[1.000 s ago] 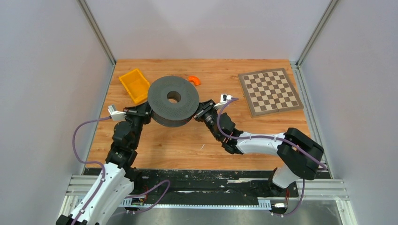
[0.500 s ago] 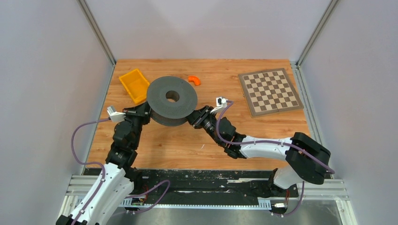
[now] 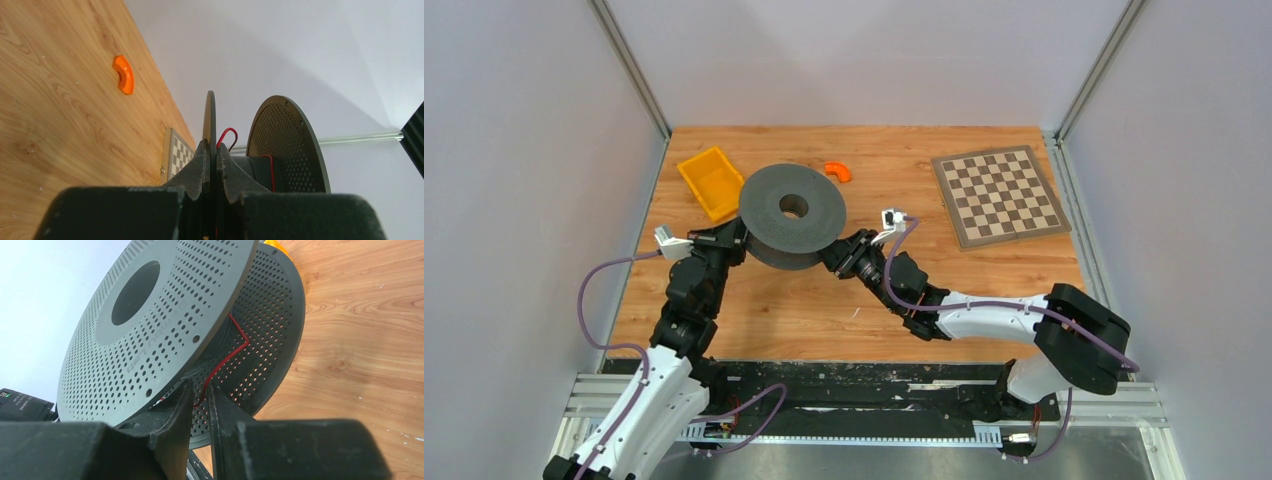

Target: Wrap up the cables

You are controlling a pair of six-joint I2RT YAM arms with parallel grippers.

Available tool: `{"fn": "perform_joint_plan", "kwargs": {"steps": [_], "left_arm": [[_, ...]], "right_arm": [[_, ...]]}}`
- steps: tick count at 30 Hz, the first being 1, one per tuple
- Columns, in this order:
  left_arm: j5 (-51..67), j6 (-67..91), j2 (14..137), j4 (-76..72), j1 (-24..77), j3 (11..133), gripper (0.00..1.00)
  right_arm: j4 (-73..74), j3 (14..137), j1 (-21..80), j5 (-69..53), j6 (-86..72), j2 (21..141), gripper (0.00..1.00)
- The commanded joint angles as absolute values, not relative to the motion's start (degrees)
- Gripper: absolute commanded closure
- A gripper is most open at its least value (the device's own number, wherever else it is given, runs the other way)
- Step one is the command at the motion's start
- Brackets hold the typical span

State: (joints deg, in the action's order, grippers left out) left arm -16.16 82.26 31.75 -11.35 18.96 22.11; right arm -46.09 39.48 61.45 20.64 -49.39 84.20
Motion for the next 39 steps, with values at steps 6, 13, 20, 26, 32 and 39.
{"fn": "perform_joint_plan", "kwargs": {"steps": [6,13,20,26,32,39], "left_arm": [[-7.98,88.67,31.78,-21.25,20.48,23.73,1.0],[-8.8,90.8,32.01,-23.87,20.44,21.21,1.0],[-10.37,91.76,31.3,-24.01,20.45,20.3,1.0],[-10.46,92.99,31.57,-24.39,20.48,19.96,1.0],[-10.32,93.3,31.55,-24.52,20.44,20.0,1.0],[-10.37,93.36,31.5,-24.48,20.46,20.03,1.0]], "right_arm": [[-43.49,42.11,62.14,17.92,-49.11,86.01,0.79],[-43.11,41.69,62.19,18.97,-50.88,87.28,0.79],[-41.67,40.73,62.14,20.17,-49.72,84.45,0.78],[-40.86,39.9,62.18,20.73,-50.07,83.56,0.72],[-39.02,39.73,62.14,21.22,-49.88,82.45,0.71],[-38.2,38.3,62.16,21.54,-47.84,78.96,0.67]]}}
